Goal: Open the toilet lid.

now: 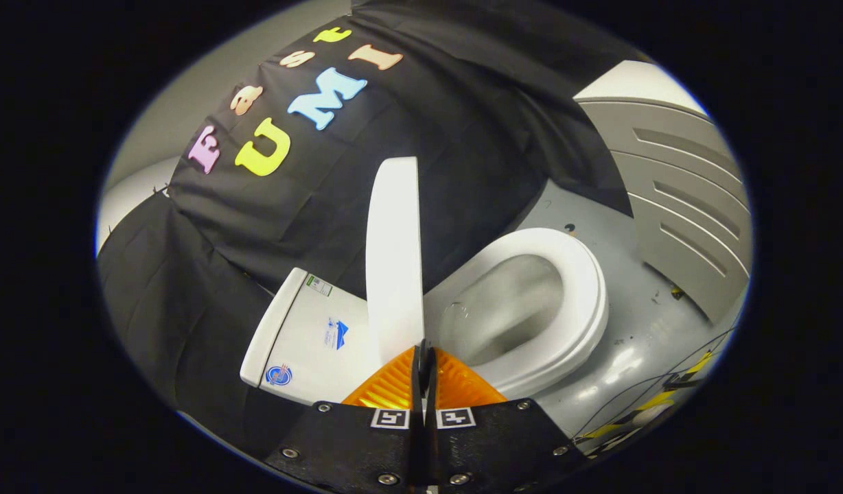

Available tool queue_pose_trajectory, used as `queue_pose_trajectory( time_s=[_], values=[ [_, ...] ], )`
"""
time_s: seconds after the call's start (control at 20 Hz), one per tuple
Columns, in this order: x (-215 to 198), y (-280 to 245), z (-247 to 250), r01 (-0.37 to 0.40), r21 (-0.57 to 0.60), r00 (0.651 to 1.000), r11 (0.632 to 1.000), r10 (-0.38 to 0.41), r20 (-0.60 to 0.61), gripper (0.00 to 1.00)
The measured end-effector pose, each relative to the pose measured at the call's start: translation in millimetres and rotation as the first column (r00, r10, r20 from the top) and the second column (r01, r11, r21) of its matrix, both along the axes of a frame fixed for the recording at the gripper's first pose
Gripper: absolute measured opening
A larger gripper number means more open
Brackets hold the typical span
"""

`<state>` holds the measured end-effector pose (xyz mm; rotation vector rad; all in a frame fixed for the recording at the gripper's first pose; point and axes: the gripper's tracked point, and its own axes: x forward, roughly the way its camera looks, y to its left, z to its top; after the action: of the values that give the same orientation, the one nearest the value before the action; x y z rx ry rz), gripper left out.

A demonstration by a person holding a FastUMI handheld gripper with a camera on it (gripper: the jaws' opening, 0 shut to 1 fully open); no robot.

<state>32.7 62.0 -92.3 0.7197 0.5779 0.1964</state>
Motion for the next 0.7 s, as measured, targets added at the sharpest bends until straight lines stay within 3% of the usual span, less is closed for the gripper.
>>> queue_pose_trajectory(
  time_s=[0.7],
  values=[
    [-0.2,62.5,51.3,-0.061,-0.150,0.987,0.987,0.082,0.139,0.00]
  ],
)
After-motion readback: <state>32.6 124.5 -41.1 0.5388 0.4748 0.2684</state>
